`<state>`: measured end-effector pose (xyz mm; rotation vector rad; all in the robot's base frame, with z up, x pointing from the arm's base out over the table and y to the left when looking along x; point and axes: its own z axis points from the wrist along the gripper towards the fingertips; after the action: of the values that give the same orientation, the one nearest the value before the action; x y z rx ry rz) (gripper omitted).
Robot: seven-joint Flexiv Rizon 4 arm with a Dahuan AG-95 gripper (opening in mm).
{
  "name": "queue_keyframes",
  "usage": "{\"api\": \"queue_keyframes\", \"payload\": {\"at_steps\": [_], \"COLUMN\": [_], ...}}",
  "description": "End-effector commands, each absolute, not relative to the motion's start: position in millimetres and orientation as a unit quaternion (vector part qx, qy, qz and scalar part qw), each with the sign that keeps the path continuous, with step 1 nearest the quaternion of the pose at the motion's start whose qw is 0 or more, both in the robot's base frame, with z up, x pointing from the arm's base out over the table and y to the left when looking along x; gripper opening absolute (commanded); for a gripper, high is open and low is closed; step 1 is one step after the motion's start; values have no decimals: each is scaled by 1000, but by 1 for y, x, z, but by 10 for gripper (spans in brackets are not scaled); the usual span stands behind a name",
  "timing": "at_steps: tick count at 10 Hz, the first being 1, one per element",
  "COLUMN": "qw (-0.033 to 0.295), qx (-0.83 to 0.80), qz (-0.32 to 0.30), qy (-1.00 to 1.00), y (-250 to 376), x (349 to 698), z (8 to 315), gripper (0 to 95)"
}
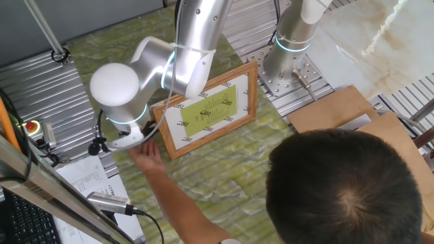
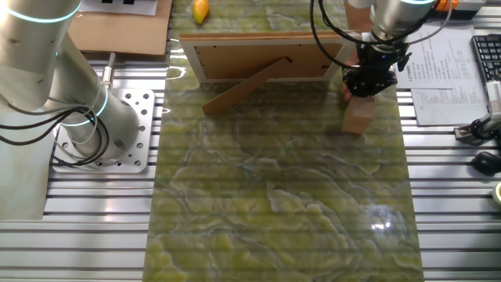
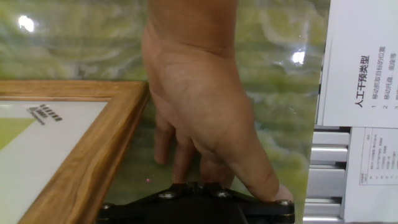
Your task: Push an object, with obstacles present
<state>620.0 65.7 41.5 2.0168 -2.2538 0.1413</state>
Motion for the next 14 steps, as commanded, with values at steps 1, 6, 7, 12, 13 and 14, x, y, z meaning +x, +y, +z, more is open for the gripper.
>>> {"api": "queue_keyframes", "payload": {"at_steps": [1, 6, 7, 12, 13, 14], "qw": [39, 33, 32, 43, 44, 44], "qx": [623, 632, 635, 653, 654, 654], "qz": [39, 35, 37, 49, 50, 50], "qy": [-780, -773, -771, -755, -754, -753], "y": [66, 69, 68, 52, 50, 48], "x": [620, 620, 620, 616, 616, 615], "z": [41, 33, 30, 27, 28, 30], "gripper": [0, 0, 0, 0, 0, 0]}}
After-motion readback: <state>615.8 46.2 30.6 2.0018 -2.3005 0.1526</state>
